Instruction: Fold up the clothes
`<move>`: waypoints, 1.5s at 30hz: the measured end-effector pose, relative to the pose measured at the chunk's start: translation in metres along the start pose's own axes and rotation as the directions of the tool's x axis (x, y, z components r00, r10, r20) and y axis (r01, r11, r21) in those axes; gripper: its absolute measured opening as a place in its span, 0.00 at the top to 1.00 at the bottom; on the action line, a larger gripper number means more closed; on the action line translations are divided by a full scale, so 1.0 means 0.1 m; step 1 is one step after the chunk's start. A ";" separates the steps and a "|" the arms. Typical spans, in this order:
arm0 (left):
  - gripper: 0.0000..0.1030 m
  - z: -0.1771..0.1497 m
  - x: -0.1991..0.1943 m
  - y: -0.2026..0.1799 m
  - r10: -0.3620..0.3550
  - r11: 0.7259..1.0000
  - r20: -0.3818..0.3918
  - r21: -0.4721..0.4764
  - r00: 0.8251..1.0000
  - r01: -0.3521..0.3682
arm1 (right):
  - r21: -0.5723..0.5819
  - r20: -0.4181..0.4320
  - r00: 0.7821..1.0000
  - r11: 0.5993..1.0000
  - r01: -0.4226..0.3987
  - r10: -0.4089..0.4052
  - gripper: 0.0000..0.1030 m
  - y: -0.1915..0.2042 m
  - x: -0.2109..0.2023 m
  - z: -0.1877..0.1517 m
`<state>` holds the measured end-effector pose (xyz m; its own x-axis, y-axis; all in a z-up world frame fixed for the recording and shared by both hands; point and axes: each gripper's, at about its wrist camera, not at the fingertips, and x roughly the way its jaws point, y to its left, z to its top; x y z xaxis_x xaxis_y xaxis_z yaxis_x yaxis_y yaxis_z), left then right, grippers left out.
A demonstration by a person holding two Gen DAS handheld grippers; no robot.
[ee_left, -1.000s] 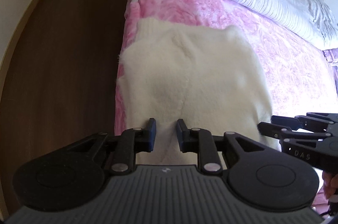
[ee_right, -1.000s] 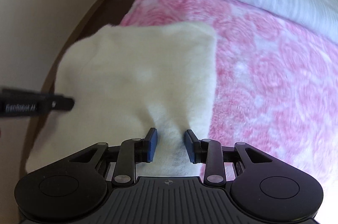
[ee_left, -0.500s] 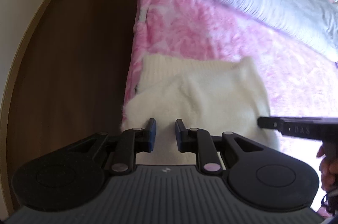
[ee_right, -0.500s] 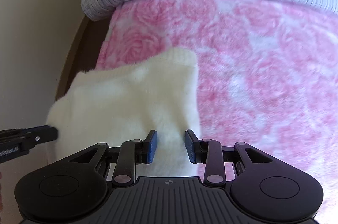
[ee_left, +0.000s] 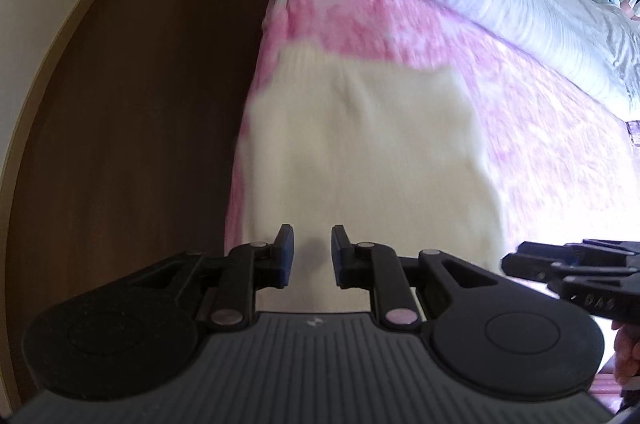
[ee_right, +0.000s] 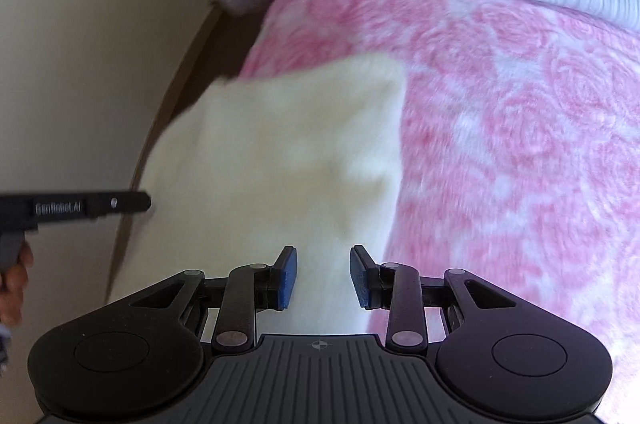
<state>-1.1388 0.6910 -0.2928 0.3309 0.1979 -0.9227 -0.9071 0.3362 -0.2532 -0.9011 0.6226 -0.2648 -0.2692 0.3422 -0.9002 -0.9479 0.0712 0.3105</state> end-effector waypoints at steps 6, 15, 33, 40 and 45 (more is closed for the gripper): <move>0.78 -0.36 0.12 -0.05 0.076 0.996 -0.016 -0.037 0.997 -0.077 | -0.057 -0.038 0.998 0.997 0.047 -0.049 0.67 0.23 0.20 -0.43; 0.61 -0.44 -0.35 -0.39 0.211 0.977 0.071 0.014 0.975 -0.213 | 0.066 0.009 1.000 0.998 0.020 -0.021 0.64 0.15 -0.12 -0.56; 0.45 -1.43 -1.61 -1.49 0.377 0.926 0.248 -0.090 0.892 -0.366 | -0.229 0.140 0.990 0.973 0.004 0.028 0.39 0.38 -1.50 -1.14; 0.44 -1.76 -1.77 -2.15 0.444 0.888 0.246 -0.249 0.861 -0.387 | -0.349 0.126 0.987 0.936 -0.047 0.097 0.38 0.03 -1.88 -1.22; 0.44 -1.95 -1.80 -2.72 0.466 0.861 0.244 -0.347 0.851 -0.372 | -0.412 0.107 0.987 0.909 -0.068 0.123 0.38 -0.38 -2.19 -1.27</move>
<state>-1.0020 0.3842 -0.1140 -0.0775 0.5491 -0.8321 -0.9943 -0.1037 0.0241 -0.8279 0.4255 -0.1179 -0.3640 0.4471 -0.8171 -0.9130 -0.3448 0.2180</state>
